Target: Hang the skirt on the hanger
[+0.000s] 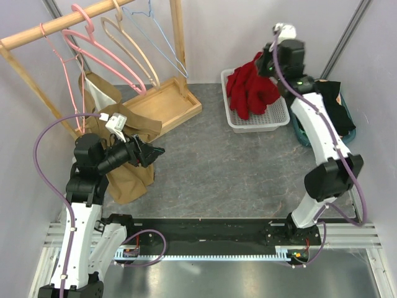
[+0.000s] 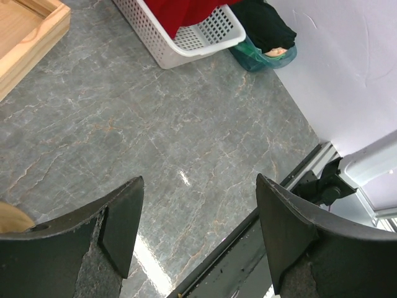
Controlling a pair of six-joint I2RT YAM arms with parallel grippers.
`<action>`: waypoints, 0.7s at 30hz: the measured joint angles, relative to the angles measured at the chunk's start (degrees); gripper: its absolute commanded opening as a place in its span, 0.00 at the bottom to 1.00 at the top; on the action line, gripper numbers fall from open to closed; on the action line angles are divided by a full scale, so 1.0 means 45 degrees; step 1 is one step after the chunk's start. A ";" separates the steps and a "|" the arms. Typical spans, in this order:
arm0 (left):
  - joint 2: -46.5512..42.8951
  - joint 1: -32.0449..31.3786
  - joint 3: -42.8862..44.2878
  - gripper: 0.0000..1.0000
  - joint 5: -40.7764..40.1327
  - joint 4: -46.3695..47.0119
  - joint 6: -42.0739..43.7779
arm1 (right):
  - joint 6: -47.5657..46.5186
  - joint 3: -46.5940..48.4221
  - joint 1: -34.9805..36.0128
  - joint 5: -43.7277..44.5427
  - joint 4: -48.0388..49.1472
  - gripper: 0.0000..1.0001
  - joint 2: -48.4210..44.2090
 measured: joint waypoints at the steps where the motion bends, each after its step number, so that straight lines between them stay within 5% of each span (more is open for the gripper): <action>1: 0.0000 0.0000 0.0000 0.78 -0.0039 0.0000 0.0000 | 0.0092 0.0447 -0.0155 -0.0092 -0.0034 0.00 -0.0316; 12: -0.0005 -0.0005 -0.0010 0.78 -0.0743 -0.0015 0.0000 | 0.0991 0.1700 -0.0529 -0.3405 0.0005 0.00 -0.3993; 21: -0.0039 -0.0005 -0.0209 0.78 -0.1117 0.0005 -0.0005 | 0.2696 -0.4459 -0.0408 -0.6659 0.1413 0.00 -0.7888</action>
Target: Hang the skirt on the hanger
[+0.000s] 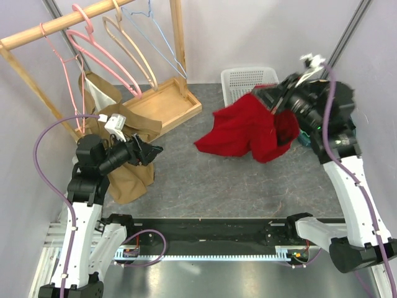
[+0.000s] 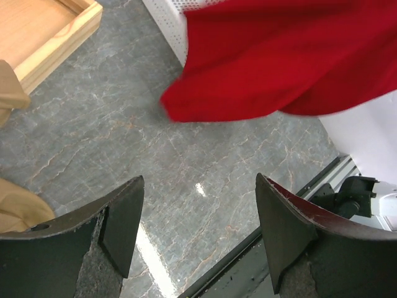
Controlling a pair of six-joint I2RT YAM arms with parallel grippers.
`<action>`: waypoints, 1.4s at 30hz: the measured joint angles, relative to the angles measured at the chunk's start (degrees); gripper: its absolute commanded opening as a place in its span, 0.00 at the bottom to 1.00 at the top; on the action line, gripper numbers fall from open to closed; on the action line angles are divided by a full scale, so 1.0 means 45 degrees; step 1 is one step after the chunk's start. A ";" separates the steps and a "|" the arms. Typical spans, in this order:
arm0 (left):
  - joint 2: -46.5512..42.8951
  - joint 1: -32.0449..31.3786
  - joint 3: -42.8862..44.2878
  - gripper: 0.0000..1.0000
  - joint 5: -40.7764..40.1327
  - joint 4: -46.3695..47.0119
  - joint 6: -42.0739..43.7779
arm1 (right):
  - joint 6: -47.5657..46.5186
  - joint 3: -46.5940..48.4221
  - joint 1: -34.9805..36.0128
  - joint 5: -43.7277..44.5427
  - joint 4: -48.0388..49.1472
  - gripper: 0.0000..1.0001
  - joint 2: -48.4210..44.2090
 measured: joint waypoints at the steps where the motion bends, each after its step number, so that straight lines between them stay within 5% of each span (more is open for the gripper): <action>1: 0.0010 0.0000 -0.0083 0.78 -0.0015 0.0000 0.0000 | 0.0272 -0.0957 0.0151 -0.0262 0.0306 0.00 -0.0267; 4: 0.0019 0.0000 -0.0379 0.77 -0.0019 0.0029 -0.0005 | 0.0729 -0.3429 0.1307 -0.0393 0.0753 0.00 -0.0544; 10: 0.0058 0.0000 -0.1049 0.77 -0.0005 0.0121 -0.0005 | 0.0913 -0.6397 0.6528 0.1515 0.0763 0.03 0.1049; 12: 0.0049 0.0000 -0.1248 0.77 -0.0010 0.0131 -0.0005 | 0.0923 -0.6499 0.7694 0.1957 0.0831 0.20 0.1870; 13: 0.0024 0.0000 -0.1331 0.77 -0.0010 0.0131 -0.0010 | 0.0952 -0.6499 0.8121 0.2171 0.0971 0.40 0.2249; 16: 0.0015 0.0000 -0.1477 0.77 -0.0010 0.0155 -0.0015 | 0.1001 -0.6484 0.8932 0.2497 0.1341 0.63 0.3196; 19: 0.0019 0.0000 -0.1647 0.77 -0.0005 0.0185 -0.0019 | 0.0971 -0.6509 0.9267 0.3079 0.1287 0.76 0.3657; 29: 0.0107 -0.0753 -0.2327 0.73 0.0073 0.0495 -0.0758 | 0.1073 -0.7912 0.9292 0.6266 0.0559 0.83 0.0073; 42: 0.2438 -0.7121 -0.2540 0.67 -0.4590 0.1311 -0.2244 | 0.2084 -0.9170 0.9296 0.9933 -0.2419 0.80 -0.2312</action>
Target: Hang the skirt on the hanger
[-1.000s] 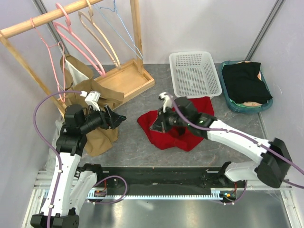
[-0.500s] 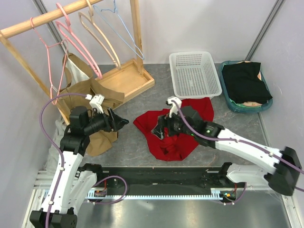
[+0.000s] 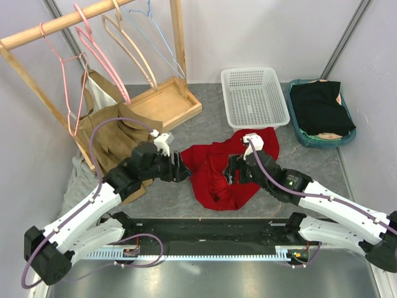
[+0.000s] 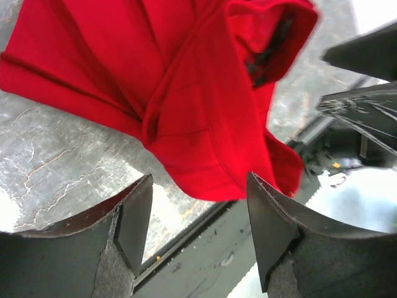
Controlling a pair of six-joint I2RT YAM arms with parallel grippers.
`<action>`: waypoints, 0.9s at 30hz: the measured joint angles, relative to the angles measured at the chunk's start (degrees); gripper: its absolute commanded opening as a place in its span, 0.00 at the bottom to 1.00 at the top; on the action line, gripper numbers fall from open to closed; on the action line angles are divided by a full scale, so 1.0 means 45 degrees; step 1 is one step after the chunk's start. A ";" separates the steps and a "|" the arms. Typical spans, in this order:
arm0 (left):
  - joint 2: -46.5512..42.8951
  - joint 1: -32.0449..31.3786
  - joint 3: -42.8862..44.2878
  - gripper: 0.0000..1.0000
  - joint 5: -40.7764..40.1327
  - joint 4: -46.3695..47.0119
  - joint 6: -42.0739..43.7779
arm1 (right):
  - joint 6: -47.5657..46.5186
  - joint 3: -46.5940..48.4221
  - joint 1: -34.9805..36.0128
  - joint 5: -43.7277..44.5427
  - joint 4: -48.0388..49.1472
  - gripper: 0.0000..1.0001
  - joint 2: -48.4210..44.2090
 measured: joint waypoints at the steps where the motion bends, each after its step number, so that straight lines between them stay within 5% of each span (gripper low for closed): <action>1: 0.0219 -0.0369 -0.0015 0.67 -0.0447 0.0107 -0.0126 | 0.0107 -0.0078 0.0000 0.0272 -0.0185 0.80 -0.0053; 14: 0.2608 -0.4697 0.0345 0.69 -0.5411 0.1341 -0.1370 | 0.1122 -0.1209 0.0000 0.2215 -0.0724 0.79 0.0170; 27: 0.2419 -0.5605 0.0559 0.70 -0.6921 0.2424 -0.1525 | 0.1739 -0.1671 0.0000 0.3293 0.0107 0.79 0.1394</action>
